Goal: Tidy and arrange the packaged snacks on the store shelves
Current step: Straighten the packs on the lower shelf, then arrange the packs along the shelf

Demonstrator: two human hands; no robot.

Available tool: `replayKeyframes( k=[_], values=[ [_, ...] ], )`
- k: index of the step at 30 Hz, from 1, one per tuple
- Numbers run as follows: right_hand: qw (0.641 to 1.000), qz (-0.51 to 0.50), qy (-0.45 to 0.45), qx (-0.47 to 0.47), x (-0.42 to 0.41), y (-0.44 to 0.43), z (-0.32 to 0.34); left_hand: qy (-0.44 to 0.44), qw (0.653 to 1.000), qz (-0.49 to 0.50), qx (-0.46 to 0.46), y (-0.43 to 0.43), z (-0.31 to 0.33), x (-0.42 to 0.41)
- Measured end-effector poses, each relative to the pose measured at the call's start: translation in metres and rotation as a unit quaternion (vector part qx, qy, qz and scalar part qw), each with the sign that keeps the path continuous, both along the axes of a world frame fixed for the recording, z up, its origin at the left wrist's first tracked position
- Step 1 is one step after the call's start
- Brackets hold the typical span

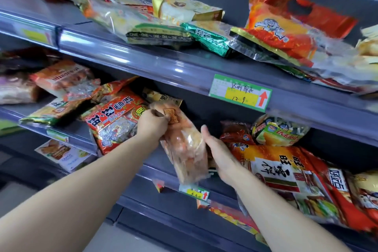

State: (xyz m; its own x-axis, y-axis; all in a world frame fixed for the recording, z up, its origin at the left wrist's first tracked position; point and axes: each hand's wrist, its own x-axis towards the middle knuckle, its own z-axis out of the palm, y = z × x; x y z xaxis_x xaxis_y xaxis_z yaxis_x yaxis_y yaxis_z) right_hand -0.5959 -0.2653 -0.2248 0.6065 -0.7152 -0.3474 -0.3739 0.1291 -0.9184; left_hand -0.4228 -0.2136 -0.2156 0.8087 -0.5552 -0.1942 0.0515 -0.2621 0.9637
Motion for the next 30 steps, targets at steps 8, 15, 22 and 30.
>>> replayKeyframes(
  k=[8, 15, 22, 30],
  values=[
    [0.978, 0.083, 0.006, -0.19, -0.045, 0.042, 0.021, 0.2, 0.973, 0.09, -0.065, 0.064, 0.039, -0.033],
    [0.892, 0.064, 0.002, -0.448, -0.051, 0.092, 0.06, 0.182, 0.97, 0.12, -0.107, 0.132, 0.084, -0.052],
    [0.919, 0.034, -0.12, -0.374, -0.025, 0.139, 0.109, 0.049, 0.987, 0.111, -0.105, 0.202, 0.113, -0.027],
    [0.958, -0.031, -0.19, -0.214, 0.037, 0.164, 0.137, -0.137, 0.974, 0.172, 0.047, 0.264, 0.115, 0.037]
  ],
)
